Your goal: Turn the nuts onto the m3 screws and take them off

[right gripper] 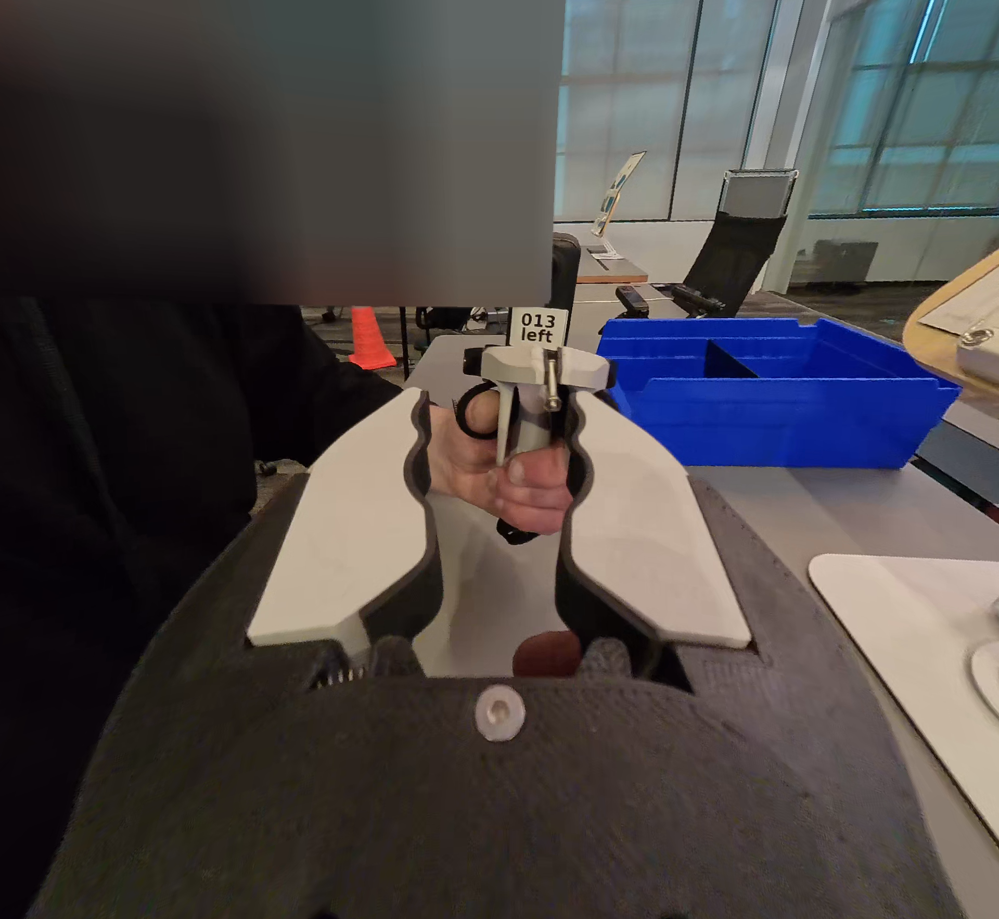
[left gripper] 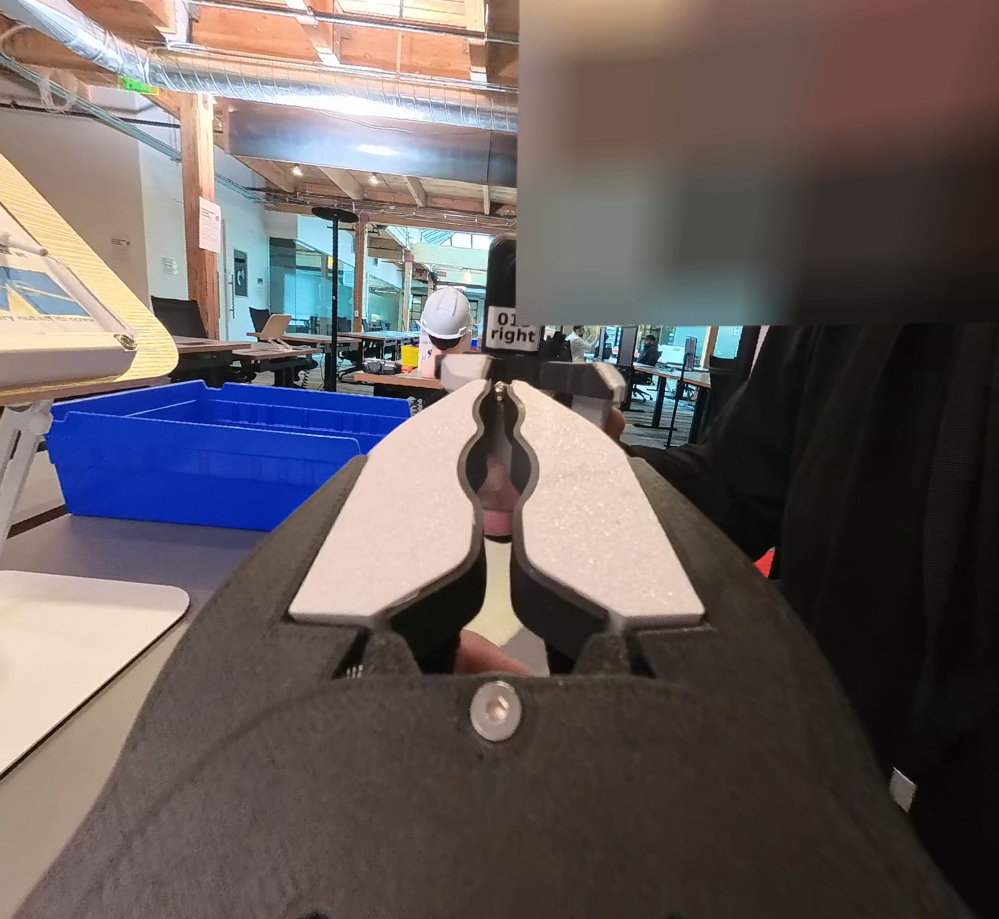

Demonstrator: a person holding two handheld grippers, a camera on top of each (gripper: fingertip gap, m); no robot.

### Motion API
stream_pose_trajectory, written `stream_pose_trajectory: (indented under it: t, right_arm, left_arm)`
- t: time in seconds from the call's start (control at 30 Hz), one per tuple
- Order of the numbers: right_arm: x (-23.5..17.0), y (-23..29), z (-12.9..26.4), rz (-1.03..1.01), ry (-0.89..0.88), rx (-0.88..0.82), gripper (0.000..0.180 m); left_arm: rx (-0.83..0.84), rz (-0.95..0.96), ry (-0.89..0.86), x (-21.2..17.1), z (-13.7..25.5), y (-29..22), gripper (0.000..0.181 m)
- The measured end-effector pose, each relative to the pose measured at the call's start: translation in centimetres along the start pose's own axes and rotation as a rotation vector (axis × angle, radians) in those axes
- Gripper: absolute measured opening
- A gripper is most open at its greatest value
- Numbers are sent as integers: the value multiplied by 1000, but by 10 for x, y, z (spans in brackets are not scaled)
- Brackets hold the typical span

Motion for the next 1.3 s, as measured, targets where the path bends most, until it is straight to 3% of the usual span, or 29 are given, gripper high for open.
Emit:
stream_pose_trajectory:
  t: [0.07,0.13,0.17,0.37,0.5,0.53,0.57,0.63,0.73,0.83,0.87,0.9,0.93,1.1,1.3]
  right_arm:
    - [-2,2,-2,-5,8,16,47]
    - [-9,10,-5,-6,49,104,28]
    - [-12,12,-7,-7,78,115,27]
    - [-3,-1,0,-5,-3,-6,51]
    - [-4,2,-3,-7,8,22,47]
    - [-7,6,-5,-7,33,68,33]
    - [-10,9,-7,-10,62,106,29]
    - [-14,6,-9,-1,92,63,33]
    - [-3,-2,-1,-20,-11,3,48]
    - [-1,0,-2,-5,-12,10,50]
    - [-3,1,-3,-12,3,21,48]
    - [-7,5,-6,-10,38,64,31]
    - [-12,8,-9,-14,78,107,28]
    - [-4,-1,-2,-3,12,-15,40]
    - [-3,-6,-3,58,38,-125,17]
  left_arm:
    - [2,0,-6,0,0,0,2]
    - [16,-3,-10,2,1,1,3]
    - [15,-3,-11,2,2,1,3]
    - [4,0,-5,1,0,0,2]
    - [11,-2,-7,1,1,1,2]
    - [16,-1,-9,2,1,1,3]
    - [24,-5,-8,2,2,2,3]
    - [18,0,-9,2,2,2,2]
    - [15,0,-3,1,1,2,2]
    - [13,-1,1,0,0,2,2]
    - [11,-3,-3,0,1,1,2]
    - [15,-2,-8,1,1,1,2]
    - [20,-5,-6,2,1,2,3]
    - [10,-9,9,0,-1,0,2]
    - [1,-9,11,0,-2,-1,3]
Point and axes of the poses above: each gripper's, where its closed fingertips meet, z back along the fingers, x out of its top, y = z × x across the jaws, the point moved 6 cm from there along z, back along the fingers, and after that the axes turned 11 degrees about y, right-handed, at the moved point
